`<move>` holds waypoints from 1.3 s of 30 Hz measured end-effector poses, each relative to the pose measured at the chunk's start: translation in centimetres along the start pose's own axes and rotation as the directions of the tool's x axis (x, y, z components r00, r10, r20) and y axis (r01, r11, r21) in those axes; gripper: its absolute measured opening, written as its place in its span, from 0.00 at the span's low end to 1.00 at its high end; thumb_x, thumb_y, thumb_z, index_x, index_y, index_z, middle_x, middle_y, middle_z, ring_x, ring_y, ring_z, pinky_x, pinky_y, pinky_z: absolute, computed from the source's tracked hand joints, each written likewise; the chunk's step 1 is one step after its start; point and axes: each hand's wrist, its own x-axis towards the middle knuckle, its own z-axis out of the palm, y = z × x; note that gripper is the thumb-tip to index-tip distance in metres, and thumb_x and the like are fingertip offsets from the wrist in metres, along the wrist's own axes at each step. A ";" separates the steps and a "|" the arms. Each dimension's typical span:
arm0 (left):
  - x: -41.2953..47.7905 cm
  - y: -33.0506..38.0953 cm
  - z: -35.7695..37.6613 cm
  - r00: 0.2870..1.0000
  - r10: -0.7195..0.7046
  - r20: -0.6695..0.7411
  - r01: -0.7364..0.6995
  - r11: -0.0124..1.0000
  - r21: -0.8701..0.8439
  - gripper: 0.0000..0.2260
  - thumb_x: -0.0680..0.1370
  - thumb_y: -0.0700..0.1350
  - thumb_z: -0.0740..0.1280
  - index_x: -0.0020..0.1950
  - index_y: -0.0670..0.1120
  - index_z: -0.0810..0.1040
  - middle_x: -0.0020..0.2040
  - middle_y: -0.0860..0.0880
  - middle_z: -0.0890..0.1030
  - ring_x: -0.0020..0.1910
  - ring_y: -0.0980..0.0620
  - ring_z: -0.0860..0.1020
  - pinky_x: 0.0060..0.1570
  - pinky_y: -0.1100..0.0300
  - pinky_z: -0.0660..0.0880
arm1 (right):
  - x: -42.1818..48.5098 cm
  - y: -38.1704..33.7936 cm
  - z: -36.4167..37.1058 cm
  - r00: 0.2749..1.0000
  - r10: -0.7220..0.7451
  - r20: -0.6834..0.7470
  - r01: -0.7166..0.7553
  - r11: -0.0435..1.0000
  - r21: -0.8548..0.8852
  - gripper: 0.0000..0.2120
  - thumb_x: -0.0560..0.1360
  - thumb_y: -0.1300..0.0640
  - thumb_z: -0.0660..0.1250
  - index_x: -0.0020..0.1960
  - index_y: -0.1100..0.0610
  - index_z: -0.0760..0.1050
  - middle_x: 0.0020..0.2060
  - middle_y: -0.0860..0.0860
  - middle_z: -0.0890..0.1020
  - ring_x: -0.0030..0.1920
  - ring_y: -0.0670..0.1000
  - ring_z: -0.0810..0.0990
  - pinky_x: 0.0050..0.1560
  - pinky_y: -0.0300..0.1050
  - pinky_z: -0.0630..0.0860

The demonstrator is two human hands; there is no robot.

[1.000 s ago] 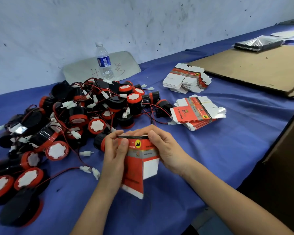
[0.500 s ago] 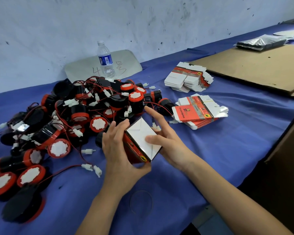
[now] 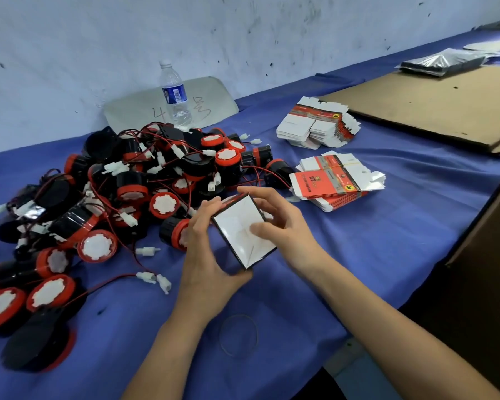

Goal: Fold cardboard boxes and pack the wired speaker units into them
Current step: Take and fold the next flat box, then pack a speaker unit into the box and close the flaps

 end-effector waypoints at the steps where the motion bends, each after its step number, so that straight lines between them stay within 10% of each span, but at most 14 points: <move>1: 0.0 -0.2 -0.1 0.999 -0.031 0.013 0.031 0.999 -0.039 0.45 0.61 0.45 0.76 0.73 0.59 0.57 0.73 0.62 0.61 0.74 0.51 0.62 0.66 0.67 0.65 | 0.1 0.0 -0.3 0.999 0.033 0.020 -0.034 0.997 0.067 0.26 0.64 0.63 0.66 0.62 0.51 0.74 0.48 0.54 0.80 0.45 0.48 0.79 0.44 0.40 0.76; 6: 0.4 -0.6 -0.4 0.989 -0.145 -0.003 0.145 0.989 0.036 0.45 0.66 0.51 0.76 0.75 0.65 0.52 0.74 0.61 0.60 0.74 0.51 0.61 0.69 0.45 0.66 | -0.1 0.3 -0.5 0.996 0.025 0.083 -0.038 0.987 0.154 0.29 0.68 0.66 0.71 0.65 0.46 0.71 0.44 0.52 0.83 0.46 0.51 0.81 0.47 0.43 0.78; 9: 1.0 -1.6 -1.0 0.969 -0.145 -0.202 0.208 0.919 0.336 0.41 0.71 0.38 0.73 0.77 0.54 0.55 0.76 0.53 0.59 0.77 0.49 0.50 0.74 0.39 0.48 | -0.3 0.6 -0.3 0.978 -0.186 -0.097 0.159 0.958 -0.238 0.33 0.68 0.64 0.71 0.66 0.41 0.67 0.42 0.45 0.80 0.41 0.48 0.79 0.45 0.42 0.78; 12: 1.2 -2.8 -2.4 0.918 -0.280 -0.281 0.369 0.863 0.346 0.31 0.76 0.41 0.69 0.77 0.49 0.61 0.77 0.45 0.60 0.77 0.42 0.54 0.72 0.43 0.55 | -0.3 1.2 -0.2 0.907 -0.420 0.033 0.309 0.611 -0.729 0.32 0.66 0.62 0.72 0.67 0.46 0.70 0.48 0.45 0.78 0.50 0.51 0.75 0.51 0.49 0.73; 16: 0.7 -3.6 -2.8 0.911 -0.336 -0.240 0.407 0.828 0.386 0.21 0.79 0.52 0.66 0.71 0.53 0.70 0.65 0.45 0.73 0.62 0.44 0.72 0.54 0.54 0.68 | -0.3 1.8 0.3 0.865 -0.402 0.302 0.465 0.411 -0.784 0.19 0.71 0.54 0.74 0.61 0.55 0.79 0.52 0.51 0.80 0.61 0.56 0.74 0.61 0.53 0.70; 21: 1.3 -1.5 -2.8 0.820 -0.222 -0.527 0.213 0.974 -0.079 0.15 0.83 0.47 0.59 0.69 0.59 0.68 0.64 0.62 0.74 0.61 0.61 0.74 0.59 0.66 0.70 | -0.9 1.4 0.6 0.830 -0.515 0.215 0.511 0.548 -0.662 0.21 0.75 0.55 0.69 0.67 0.58 0.73 0.52 0.55 0.79 0.54 0.56 0.77 0.56 0.52 0.74; 23: 1.0 -0.6 -2.9 0.836 -0.083 -0.542 0.036 0.995 -0.098 0.17 0.84 0.47 0.54 0.70 0.62 0.65 0.69 0.65 0.68 0.69 0.53 0.69 0.67 0.57 0.67 | -1.1 1.2 0.6 0.869 -0.471 0.150 0.457 0.653 -0.604 0.29 0.76 0.54 0.68 0.74 0.51 0.62 0.53 0.53 0.79 0.55 0.52 0.78 0.56 0.53 0.76; 25: 0.6 0.1 -2.5 0.863 0.085 -0.499 -0.122 0.992 -0.042 0.17 0.84 0.44 0.53 0.70 0.58 0.67 0.73 0.51 0.66 0.70 0.43 0.67 0.67 0.46 0.67 | -1.2 1.1 0.8 0.886 -0.448 0.117 0.436 0.724 -0.534 0.33 0.76 0.52 0.65 0.76 0.45 0.52 0.55 0.52 0.79 0.56 0.50 0.79 0.58 0.52 0.77; 28: 0.6 1.4 -1.3 0.899 0.268 -0.346 -0.270 0.962 0.045 0.14 0.79 0.43 0.62 0.65 0.49 0.69 0.70 0.33 0.63 0.72 0.47 0.65 0.67 0.62 0.64 | -1.2 1.4 0.8 0.841 -0.521 0.142 0.523 0.720 -0.456 0.32 0.77 0.58 0.61 0.76 0.46 0.50 0.66 0.57 0.75 0.60 0.53 0.78 0.57 0.52 0.77; 39: 0.2 1.6 -0.6 0.935 0.141 -0.326 -0.124 0.990 0.074 0.31 0.70 0.46 0.75 0.69 0.48 0.64 0.64 0.58 0.70 0.65 0.68 0.69 0.60 0.74 0.66 | -1.1 0.4 0.4 0.667 -0.735 -0.118 0.581 0.613 -0.535 0.28 0.76 0.62 0.56 0.75 0.61 0.57 0.77 0.41 0.50 0.76 0.49 0.56 0.58 0.49 0.75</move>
